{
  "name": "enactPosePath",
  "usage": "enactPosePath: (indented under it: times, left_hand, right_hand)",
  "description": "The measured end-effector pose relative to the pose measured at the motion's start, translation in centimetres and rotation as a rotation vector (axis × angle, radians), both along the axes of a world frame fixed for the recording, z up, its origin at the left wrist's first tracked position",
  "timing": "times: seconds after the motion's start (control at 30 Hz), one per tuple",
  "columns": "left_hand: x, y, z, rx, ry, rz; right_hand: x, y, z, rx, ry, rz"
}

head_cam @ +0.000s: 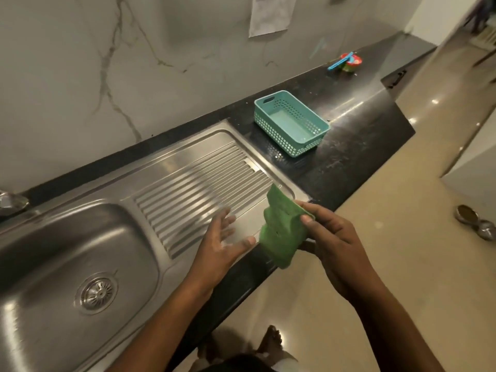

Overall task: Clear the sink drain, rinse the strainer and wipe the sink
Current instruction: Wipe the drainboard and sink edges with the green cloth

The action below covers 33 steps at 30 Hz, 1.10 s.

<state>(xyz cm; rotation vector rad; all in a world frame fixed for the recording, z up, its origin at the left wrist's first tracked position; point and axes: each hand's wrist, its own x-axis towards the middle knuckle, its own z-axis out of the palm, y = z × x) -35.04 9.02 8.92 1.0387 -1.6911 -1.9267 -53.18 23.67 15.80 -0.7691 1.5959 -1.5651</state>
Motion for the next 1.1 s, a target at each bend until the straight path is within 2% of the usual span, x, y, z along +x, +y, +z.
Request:
enactPosePath:
  times: [0.13,0.23,0.33,0.53,0.67,0.77,1.1]
  left_hand:
    - [-3.6,0.2,1.8,-0.102,0.06,-0.19]
    - [-6.5,1.6,2.6,-0.01,0.119,-0.338]
    - [-9.4,3.6,2.7,0.024,0.12,-0.361]
    - [-16.3,8.3,2.6,0.055,0.141,-0.142]
    - [-20.3,10.1,2.9,0.061,0.154,-0.036]
    - [-22.8,10.8,3.1,0.047,0.164,0.004]
    - [-29.0,5.5,3.2,-0.017,0.209,0.126]
  right_hand:
    - [-3.0,1.7,0.3,0.046,0.058,0.082]
    - [-5.5,3.1,0.5,0.031,0.033,0.146]
    - [-8.5,4.4,0.3,0.01,-0.007,0.149]
    - [-16.3,7.1,-1.0,0.008,-0.118,0.072]
    - [-20.3,8.1,-2.1,0.184,-0.178,0.176]
    - [-22.2,8.4,-2.5,0.185,-0.189,0.341]
    - [-28.4,2.6,-1.4,0.134,-0.115,0.27]
